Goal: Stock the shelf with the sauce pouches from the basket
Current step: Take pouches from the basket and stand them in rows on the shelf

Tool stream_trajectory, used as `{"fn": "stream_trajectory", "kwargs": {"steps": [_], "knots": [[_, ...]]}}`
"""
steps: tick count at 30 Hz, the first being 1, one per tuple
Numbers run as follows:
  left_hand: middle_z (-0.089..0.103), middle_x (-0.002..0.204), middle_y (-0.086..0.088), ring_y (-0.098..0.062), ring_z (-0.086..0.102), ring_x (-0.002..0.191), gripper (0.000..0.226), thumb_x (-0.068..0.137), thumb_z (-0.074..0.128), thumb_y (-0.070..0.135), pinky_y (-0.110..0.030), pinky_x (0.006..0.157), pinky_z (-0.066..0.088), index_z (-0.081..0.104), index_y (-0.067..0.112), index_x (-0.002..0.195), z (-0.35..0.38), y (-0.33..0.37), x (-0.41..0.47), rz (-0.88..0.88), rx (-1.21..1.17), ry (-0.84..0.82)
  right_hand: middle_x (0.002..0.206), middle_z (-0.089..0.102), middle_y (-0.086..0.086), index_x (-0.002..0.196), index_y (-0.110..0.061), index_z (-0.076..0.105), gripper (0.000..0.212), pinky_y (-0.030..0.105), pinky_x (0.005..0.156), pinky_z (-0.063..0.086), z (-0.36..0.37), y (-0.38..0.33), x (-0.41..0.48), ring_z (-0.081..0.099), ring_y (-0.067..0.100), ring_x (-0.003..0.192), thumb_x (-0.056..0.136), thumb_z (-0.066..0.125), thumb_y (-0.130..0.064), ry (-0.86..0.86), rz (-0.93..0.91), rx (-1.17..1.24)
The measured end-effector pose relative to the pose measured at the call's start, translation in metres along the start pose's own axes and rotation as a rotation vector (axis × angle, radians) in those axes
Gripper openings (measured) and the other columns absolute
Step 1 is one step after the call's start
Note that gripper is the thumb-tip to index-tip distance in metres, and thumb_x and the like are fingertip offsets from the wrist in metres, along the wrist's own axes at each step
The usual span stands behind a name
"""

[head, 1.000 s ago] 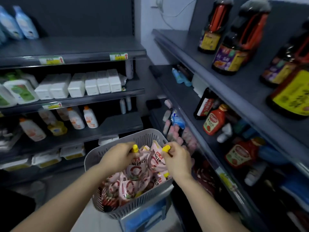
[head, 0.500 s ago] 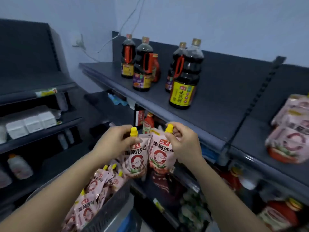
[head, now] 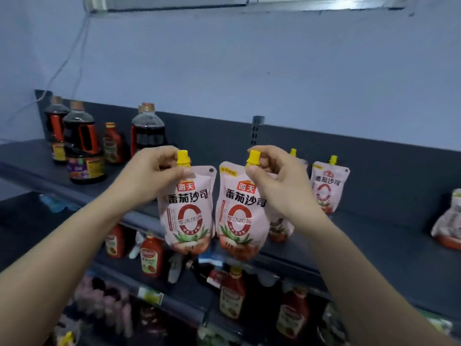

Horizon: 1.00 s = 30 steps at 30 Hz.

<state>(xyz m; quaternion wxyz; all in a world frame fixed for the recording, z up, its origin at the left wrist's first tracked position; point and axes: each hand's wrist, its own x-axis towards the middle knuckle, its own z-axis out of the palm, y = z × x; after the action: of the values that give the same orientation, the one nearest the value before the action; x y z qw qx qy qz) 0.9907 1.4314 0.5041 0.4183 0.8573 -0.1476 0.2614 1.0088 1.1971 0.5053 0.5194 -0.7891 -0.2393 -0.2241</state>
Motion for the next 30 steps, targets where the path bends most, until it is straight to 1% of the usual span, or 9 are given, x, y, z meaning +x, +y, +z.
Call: {"fn": "stream_trajectory", "kwargs": {"steps": [3,5,9,14,17,20,25,27,30], "knots": [[0.072,0.066,0.007,-0.004,0.064,0.061,0.009,0.081,0.073,0.016,-0.016,0.056,0.048,0.066,0.015,0.076,0.018,0.020,0.028,0.004,-0.030,0.010,0.087,0.061,-0.012,0.112,-0.022,0.064,0.026,0.032,0.088,0.053,-0.038,0.003,0.009,0.061,0.011,0.090,0.087,0.067,-0.014,0.056,-0.006,-0.033],[0.073,0.072,0.008,-0.003,0.066,0.065,0.005,0.083,0.070,0.015,-0.014,0.059,0.050,0.067,0.011,0.081,0.026,0.032,0.044,0.005,-0.063,0.013,0.087,0.062,-0.010,0.111,-0.020,0.064,0.026,0.032,0.086,0.054,-0.061,0.005,0.015,0.063,0.013,0.089,0.087,0.068,-0.014,0.091,0.000,-0.055],[0.074,0.074,0.009,-0.002,0.068,0.070,0.004,0.087,0.066,0.019,-0.018,0.064,0.055,0.068,0.015,0.087,0.032,0.052,0.080,0.018,-0.107,0.035,0.081,0.060,-0.013,0.107,-0.022,0.064,0.023,0.016,0.075,0.051,-0.106,0.007,0.028,0.060,0.002,0.078,0.086,0.069,-0.014,0.144,0.027,-0.067],[0.070,0.063,0.018,0.006,0.064,0.059,0.005,0.089,0.063,0.011,-0.008,0.057,0.051,0.065,0.015,0.085,0.045,0.060,0.131,0.066,-0.162,0.032,0.083,0.061,-0.004,0.102,-0.022,0.068,0.020,0.033,0.082,0.055,-0.144,0.019,0.050,0.062,0.011,0.080,0.084,0.071,-0.013,0.144,0.092,-0.095],[0.071,0.066,0.012,0.005,0.065,0.060,0.004,0.090,0.063,0.012,-0.010,0.059,0.052,0.066,0.014,0.087,0.060,0.052,0.160,0.081,-0.173,0.005,0.084,0.064,-0.001,0.105,-0.021,0.068,0.021,0.032,0.077,0.057,-0.156,0.034,0.062,0.066,0.011,0.076,0.085,0.070,-0.014,0.131,0.139,-0.119],[0.070,0.077,0.005,-0.003,0.066,0.066,0.004,0.089,0.065,0.014,-0.019,0.068,0.055,0.066,0.015,0.085,0.078,0.039,0.188,0.082,-0.217,-0.013,0.079,0.062,-0.004,0.093,-0.027,0.067,0.017,0.029,0.073,0.055,-0.162,0.054,0.074,0.063,0.007,0.069,0.085,0.070,-0.012,0.140,0.164,-0.142],[0.070,0.084,-0.004,-0.014,0.066,0.075,0.013,0.089,0.065,0.014,-0.023,0.069,0.055,0.067,0.005,0.097,0.109,0.025,0.226,0.094,-0.258,-0.051,0.088,0.069,0.006,0.087,-0.027,0.068,0.018,0.034,0.078,0.055,-0.166,0.092,0.087,0.065,0.016,0.079,0.084,0.070,-0.009,0.169,0.214,-0.160],[0.071,0.084,-0.004,-0.013,0.067,0.074,0.012,0.089,0.065,0.015,-0.026,0.071,0.054,0.067,0.006,0.096,0.120,0.022,0.236,0.105,-0.260,-0.074,0.091,0.069,0.010,0.088,-0.028,0.068,0.020,0.034,0.079,0.055,-0.166,0.106,0.091,0.064,0.016,0.080,0.084,0.071,-0.008,0.175,0.226,-0.169],[0.072,0.079,0.002,-0.004,0.068,0.068,0.002,0.088,0.065,0.015,-0.019,0.067,0.055,0.067,0.015,0.088,0.133,0.014,0.249,0.107,-0.283,-0.102,0.097,0.071,0.012,0.092,-0.028,0.068,0.021,0.034,0.080,0.055,-0.164,0.125,0.095,0.066,0.019,0.084,0.084,0.071,-0.009,0.165,0.249,-0.189]]}}
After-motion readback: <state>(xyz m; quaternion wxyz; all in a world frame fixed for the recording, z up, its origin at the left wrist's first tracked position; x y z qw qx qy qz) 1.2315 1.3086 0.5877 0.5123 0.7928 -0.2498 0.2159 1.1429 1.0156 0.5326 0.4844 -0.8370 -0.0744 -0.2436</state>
